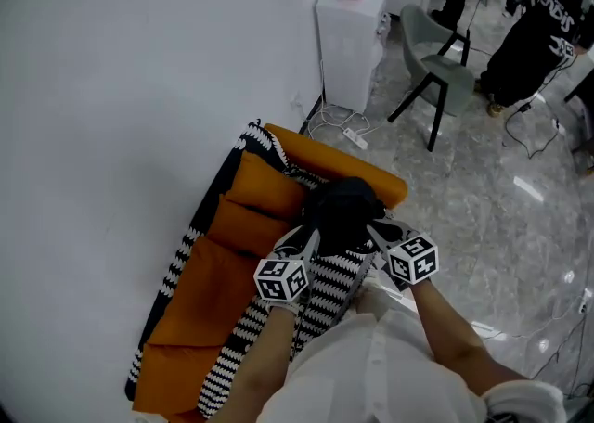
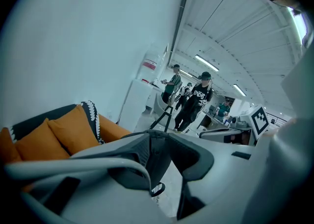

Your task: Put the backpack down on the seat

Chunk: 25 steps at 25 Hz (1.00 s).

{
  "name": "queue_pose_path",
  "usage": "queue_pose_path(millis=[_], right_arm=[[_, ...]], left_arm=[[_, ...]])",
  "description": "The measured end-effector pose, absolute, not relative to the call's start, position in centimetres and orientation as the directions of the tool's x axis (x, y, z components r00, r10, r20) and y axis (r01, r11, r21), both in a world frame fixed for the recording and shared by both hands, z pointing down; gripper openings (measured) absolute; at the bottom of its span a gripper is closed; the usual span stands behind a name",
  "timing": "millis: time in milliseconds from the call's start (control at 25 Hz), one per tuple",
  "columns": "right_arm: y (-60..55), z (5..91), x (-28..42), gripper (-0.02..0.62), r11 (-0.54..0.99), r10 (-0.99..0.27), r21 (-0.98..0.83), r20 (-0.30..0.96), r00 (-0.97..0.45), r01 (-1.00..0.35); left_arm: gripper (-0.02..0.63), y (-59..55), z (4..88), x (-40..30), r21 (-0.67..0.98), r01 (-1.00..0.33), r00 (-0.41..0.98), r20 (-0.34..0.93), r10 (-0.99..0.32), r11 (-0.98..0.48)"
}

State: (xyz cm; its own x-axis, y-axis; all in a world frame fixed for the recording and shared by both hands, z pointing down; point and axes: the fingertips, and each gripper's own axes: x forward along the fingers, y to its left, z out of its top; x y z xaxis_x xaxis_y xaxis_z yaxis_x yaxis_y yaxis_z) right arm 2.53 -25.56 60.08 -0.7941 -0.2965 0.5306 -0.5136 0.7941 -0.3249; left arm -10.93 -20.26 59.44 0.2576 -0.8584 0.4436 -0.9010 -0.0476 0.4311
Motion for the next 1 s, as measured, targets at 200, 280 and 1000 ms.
queue_pose_path(millis=[200, 280, 1000], right_arm=[[-24.6, 58.4, 1.6, 0.020, 0.815, -0.279, -0.339, 0.482, -0.830, -0.471], [-24.1, 58.0, 1.4, 0.018, 0.830, -0.267, -0.325, 0.481, -0.835, -0.453], [-23.0, 57.6, 1.4, 0.017, 0.861, -0.237, -0.296, 0.486, -0.841, -0.413]], left_arm=[[0.097, -19.6, 58.3, -11.3, 0.433, -0.900, 0.249, 0.420, -0.873, -0.048], [0.069, -19.4, 58.0, -11.2, 0.435, -0.899, 0.250, 0.418, -0.873, -0.050], [0.046, -18.4, 57.7, -10.6, 0.427, -0.902, 0.261, 0.424, -0.867, -0.063]])
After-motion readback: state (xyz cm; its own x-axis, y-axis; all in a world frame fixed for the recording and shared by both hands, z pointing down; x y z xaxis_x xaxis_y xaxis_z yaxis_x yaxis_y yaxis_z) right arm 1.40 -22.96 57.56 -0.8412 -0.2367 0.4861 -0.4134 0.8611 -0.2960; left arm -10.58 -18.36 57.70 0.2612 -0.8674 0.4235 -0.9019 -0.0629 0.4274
